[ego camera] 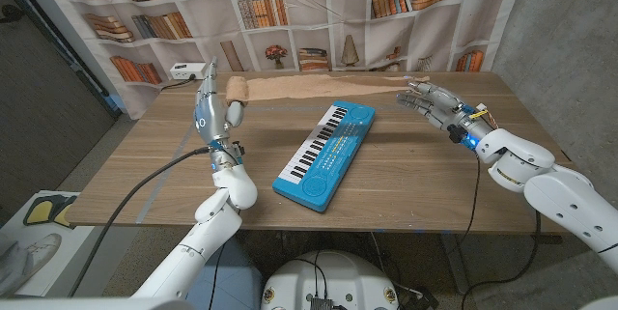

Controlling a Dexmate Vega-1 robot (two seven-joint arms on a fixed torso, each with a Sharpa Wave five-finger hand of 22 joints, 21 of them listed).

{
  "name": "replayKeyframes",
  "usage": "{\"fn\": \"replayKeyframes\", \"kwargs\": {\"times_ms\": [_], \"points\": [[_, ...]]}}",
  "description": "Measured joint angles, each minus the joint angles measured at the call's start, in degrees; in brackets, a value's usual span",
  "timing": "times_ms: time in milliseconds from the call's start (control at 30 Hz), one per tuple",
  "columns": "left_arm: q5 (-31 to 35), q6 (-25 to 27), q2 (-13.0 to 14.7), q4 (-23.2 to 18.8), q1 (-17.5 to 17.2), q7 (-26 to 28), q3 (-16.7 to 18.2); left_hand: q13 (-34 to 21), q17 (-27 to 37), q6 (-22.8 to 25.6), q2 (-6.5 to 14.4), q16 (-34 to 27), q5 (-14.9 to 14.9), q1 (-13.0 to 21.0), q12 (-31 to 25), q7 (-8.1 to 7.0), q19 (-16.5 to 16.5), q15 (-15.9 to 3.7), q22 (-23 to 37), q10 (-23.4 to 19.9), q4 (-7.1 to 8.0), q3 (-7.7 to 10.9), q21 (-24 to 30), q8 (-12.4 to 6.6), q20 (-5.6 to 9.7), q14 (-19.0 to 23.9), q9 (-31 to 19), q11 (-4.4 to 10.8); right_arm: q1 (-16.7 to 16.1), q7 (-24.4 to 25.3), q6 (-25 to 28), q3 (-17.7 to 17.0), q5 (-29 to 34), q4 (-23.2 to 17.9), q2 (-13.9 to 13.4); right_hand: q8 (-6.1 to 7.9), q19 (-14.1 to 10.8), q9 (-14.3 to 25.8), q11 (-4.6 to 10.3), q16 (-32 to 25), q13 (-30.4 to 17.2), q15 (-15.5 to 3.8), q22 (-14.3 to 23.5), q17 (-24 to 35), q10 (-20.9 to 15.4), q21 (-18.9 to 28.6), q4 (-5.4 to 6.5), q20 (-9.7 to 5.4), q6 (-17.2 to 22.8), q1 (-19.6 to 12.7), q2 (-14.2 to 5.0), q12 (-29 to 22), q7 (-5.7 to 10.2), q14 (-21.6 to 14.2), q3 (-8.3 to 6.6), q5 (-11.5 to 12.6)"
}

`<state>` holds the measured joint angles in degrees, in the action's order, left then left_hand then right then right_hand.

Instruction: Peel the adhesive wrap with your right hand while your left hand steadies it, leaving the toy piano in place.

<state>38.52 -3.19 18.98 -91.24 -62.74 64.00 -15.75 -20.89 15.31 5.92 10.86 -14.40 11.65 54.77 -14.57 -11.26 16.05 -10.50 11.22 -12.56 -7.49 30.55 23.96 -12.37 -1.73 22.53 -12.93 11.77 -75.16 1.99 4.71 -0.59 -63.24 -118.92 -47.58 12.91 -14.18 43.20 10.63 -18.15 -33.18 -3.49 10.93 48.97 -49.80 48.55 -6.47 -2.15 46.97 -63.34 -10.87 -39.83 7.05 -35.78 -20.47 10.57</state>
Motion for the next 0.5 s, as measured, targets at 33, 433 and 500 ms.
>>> {"fn": "replayKeyframes", "kwargs": {"times_ms": [33,433,500], "points": [[0.40,0.09,-0.13,-0.14,-0.16,0.00,0.08,0.00,0.00,0.00,0.00,0.00,0.00,0.00,0.00,0.00,-0.04,0.00,-0.04,0.00,-0.01,0.01,0.00,0.00,0.03,0.00,0.00,0.00,-0.55,0.02,0.00,-0.65,-0.05,-0.13,-0.07,0.00,0.00,0.00,0.00,0.00,0.00,0.00,0.00,0.00,0.00,0.00,0.00,0.00,0.00,0.00,0.00,0.00,0.00,0.00,0.00,0.00],[2.15,-0.09,-1.73,-1.11,-1.70,0.00,1.96,-0.24,-0.15,-0.23,0.00,0.21,0.00,0.00,0.00,0.23,-0.30,0.00,-0.04,-0.01,-0.25,-0.23,0.00,0.18,0.31,0.00,0.00,0.00,-1.79,0.14,1.03,-3.09,-0.29,-0.31,-0.35,0.00,0.00,-0.01,0.00,0.41,0.00,0.01,0.00,-0.01,0.00,0.21,-0.01,0.00,0.00,0.00,0.00,0.00,0.00,0.01,0.01,0.00],[2.15,-0.12,-1.71,-1.21,-1.89,0.00,2.23,-0.27,-0.15,-0.23,0.00,0.21,0.00,-0.01,0.00,0.23,-0.30,0.01,-0.04,-0.01,-0.25,-0.23,0.00,0.18,0.30,-0.01,0.00,0.00,-1.72,0.31,1.18,-3.14,-0.29,-0.30,-0.30,0.00,0.00,0.03,0.00,0.41,0.00,0.01,0.00,-0.01,0.00,0.21,-0.30,0.00,-0.01,0.00,0.00,0.00,0.00,0.01,0.30,0.00]]}}
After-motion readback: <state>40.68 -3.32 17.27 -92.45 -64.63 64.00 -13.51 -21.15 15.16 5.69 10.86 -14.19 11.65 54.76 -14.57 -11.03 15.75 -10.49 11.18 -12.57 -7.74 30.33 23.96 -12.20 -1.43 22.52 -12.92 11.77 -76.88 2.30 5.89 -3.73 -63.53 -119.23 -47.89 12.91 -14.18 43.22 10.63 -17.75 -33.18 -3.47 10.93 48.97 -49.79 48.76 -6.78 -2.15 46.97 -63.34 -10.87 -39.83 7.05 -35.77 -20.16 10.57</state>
